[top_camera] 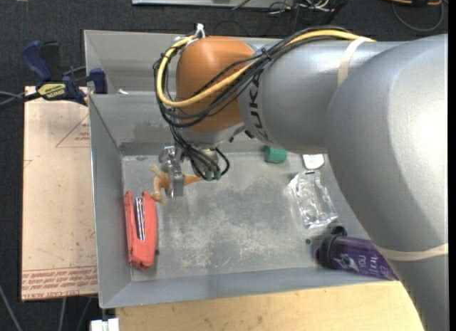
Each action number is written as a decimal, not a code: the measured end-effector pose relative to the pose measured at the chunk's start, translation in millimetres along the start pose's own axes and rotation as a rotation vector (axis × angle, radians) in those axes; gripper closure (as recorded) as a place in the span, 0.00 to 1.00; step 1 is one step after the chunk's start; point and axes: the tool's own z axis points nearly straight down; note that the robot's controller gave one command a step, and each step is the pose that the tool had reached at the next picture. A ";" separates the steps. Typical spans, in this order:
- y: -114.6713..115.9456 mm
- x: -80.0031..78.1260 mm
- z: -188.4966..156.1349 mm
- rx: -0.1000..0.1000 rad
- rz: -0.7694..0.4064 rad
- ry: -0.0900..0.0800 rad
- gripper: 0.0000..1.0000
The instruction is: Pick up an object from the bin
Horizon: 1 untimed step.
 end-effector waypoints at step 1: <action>0.3 -0.8 -16.0 0.000 0.000 -0.004 1.00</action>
Offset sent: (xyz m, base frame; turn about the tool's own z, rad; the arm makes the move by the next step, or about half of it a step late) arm 0.0002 0.0000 0.0237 0.0000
